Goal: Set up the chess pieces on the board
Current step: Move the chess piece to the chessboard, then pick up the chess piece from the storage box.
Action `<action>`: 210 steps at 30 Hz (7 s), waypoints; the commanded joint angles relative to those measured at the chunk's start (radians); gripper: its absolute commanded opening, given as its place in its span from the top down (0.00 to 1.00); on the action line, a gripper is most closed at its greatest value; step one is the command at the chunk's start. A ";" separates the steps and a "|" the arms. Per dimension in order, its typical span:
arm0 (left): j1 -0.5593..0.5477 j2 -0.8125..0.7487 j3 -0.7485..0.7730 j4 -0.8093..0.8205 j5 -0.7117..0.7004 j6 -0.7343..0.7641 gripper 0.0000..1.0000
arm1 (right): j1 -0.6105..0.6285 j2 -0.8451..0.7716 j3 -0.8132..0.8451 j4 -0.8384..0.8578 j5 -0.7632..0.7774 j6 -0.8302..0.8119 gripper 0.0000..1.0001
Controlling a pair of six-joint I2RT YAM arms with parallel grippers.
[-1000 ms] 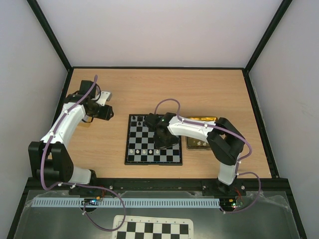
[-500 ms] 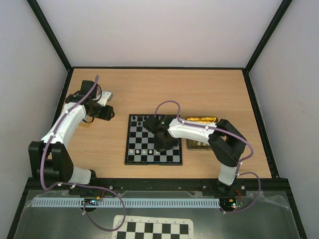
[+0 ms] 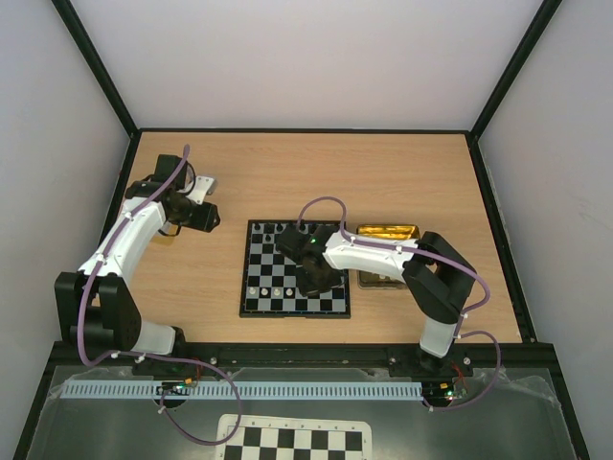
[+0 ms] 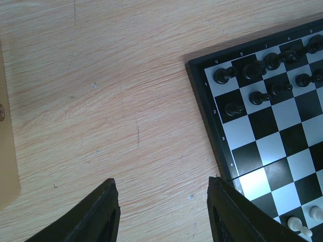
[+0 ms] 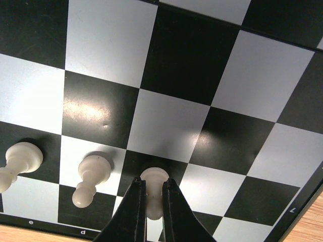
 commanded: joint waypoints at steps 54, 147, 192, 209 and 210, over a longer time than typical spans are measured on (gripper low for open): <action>-0.013 -0.016 0.005 -0.009 -0.003 -0.012 0.50 | -0.048 -0.043 0.098 -0.104 0.106 -0.030 0.85; -0.034 0.240 0.125 -0.049 -0.085 -0.007 0.43 | -0.627 -0.310 -0.318 0.032 0.041 -0.209 0.84; -0.040 0.244 0.139 -0.048 -0.097 -0.002 0.43 | -0.625 -0.284 -0.368 0.072 0.008 -0.210 0.90; -0.040 0.256 0.143 -0.044 -0.085 -0.004 0.42 | -0.625 -0.289 -0.332 0.032 0.029 -0.209 0.98; -0.040 0.255 0.143 -0.044 -0.084 -0.004 0.42 | -0.625 -0.292 -0.326 0.025 0.031 -0.208 0.98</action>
